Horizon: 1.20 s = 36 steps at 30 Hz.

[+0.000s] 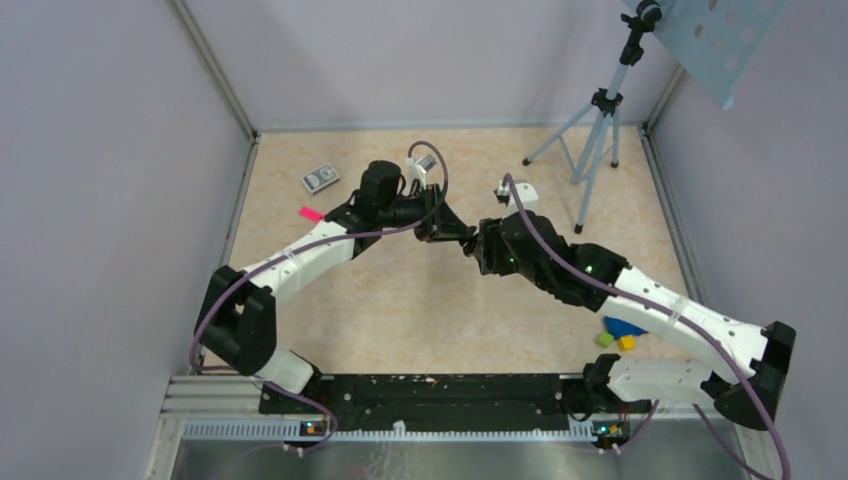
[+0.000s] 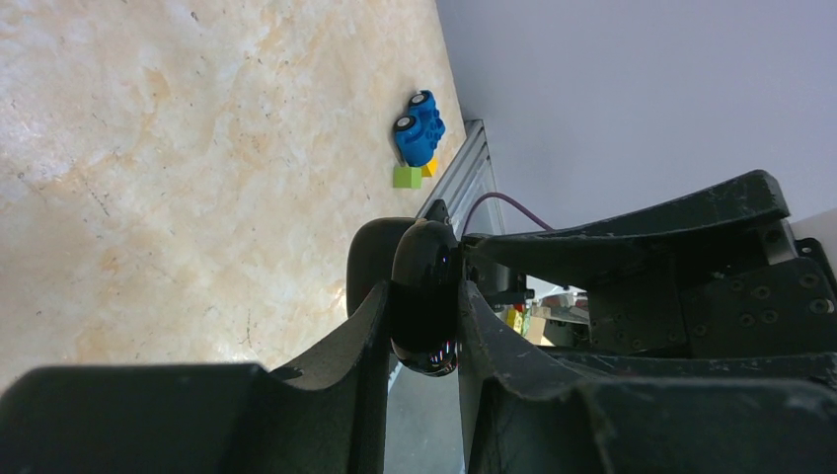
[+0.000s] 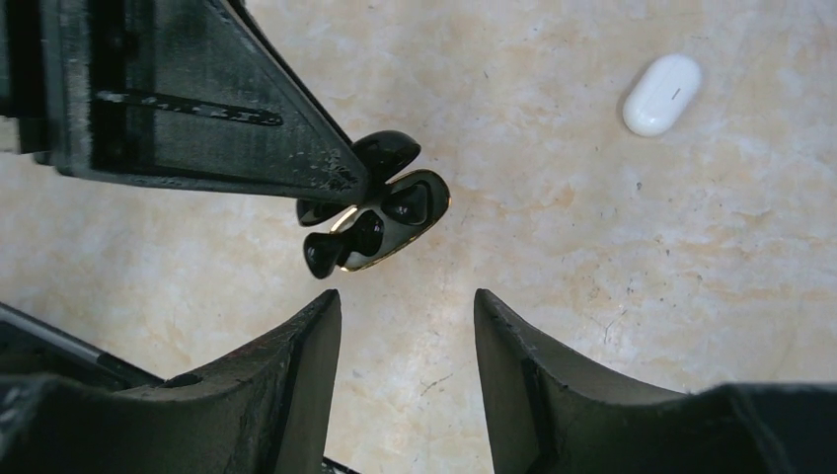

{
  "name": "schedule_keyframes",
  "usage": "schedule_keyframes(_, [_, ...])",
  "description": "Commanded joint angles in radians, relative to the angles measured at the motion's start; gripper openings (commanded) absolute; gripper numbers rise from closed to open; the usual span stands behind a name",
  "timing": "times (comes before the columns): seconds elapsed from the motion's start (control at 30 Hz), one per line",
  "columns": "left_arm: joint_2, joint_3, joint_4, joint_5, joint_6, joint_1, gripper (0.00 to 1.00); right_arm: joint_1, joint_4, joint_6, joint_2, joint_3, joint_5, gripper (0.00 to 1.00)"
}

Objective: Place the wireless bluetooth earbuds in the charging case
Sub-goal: Adjust the left earbud in the left side groove of the charging case.

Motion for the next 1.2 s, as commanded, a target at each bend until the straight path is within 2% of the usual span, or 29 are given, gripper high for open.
schedule_keyframes(0.0, [-0.042,-0.002,0.037,0.001,0.008,0.004,0.00,0.003,0.059,-0.029,-0.066,0.011,-0.064,0.51])
schedule_keyframes(0.23, [-0.042,-0.001,0.037,-0.004,0.008,0.005,0.00,0.054,0.062,-0.051,-0.006,0.065,-0.057,0.55])
schedule_keyframes(0.4, [-0.043,-0.001,0.033,-0.002,0.011,0.005,0.00,0.078,0.006,-0.007,0.064,0.104,0.052,0.61])
schedule_keyframes(0.67, [-0.041,0.002,0.027,0.003,0.017,0.005,0.00,0.078,-0.045,-0.001,0.141,0.146,0.086,0.62])
schedule_keyframes(1.17, [-0.039,0.004,0.023,0.001,0.022,0.005,0.00,0.073,-0.064,0.015,0.083,0.114,0.137,0.59])
